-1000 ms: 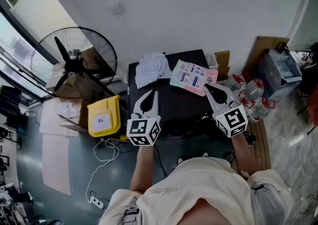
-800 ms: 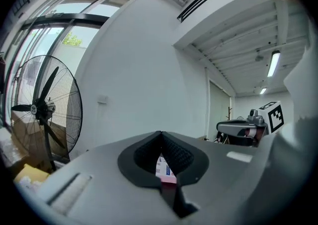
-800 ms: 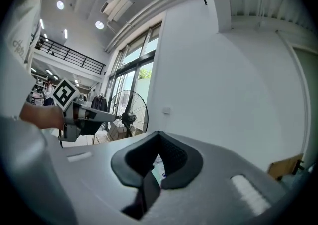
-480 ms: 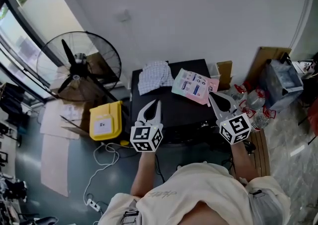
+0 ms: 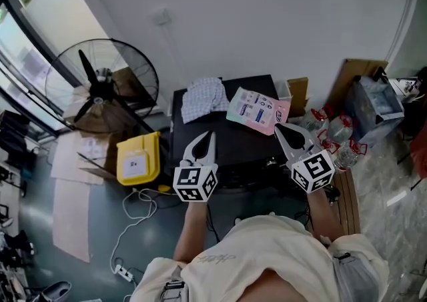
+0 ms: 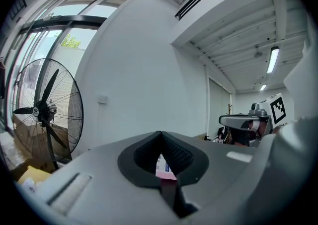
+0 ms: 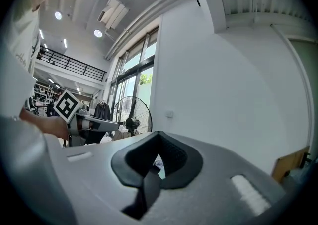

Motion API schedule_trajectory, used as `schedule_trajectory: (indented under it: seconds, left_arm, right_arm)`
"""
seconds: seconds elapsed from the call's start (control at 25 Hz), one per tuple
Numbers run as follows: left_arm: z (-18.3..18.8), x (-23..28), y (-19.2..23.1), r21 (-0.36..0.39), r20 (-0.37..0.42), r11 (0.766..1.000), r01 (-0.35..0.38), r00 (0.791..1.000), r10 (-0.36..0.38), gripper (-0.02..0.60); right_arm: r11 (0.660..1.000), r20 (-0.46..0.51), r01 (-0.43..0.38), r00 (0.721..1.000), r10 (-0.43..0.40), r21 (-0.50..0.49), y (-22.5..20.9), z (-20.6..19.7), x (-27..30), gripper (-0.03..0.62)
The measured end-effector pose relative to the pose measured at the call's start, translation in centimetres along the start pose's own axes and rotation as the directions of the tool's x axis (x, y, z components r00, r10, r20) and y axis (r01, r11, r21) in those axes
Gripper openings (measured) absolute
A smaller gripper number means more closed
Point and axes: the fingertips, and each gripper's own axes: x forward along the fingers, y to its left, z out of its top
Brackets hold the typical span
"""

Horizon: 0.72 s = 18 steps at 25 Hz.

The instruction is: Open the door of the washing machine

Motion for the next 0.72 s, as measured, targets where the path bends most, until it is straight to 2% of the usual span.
schedule_trajectory:
  seconds: [0.4, 0.72]
  left_arm:
    - [-2.0, -0.4, 0.0, -0.036, -0.04, 0.999, -0.001, 0.999, -0.001, 0.017]
    - [-1.9, -0.1, -0.2, -0.024, -0.042, 1.0, 0.019, 0.999, -0.02, 0.017]
  right_arm:
    - [1.0, -0.041, 0.006, 0.999, -0.005, 0.02, 0.2, -1.6, -1.0, 0.002]
    - [0.999, -0.038, 0.028, 0.999, -0.027, 0.015, -0.1, -1.7, -1.4, 0.002]
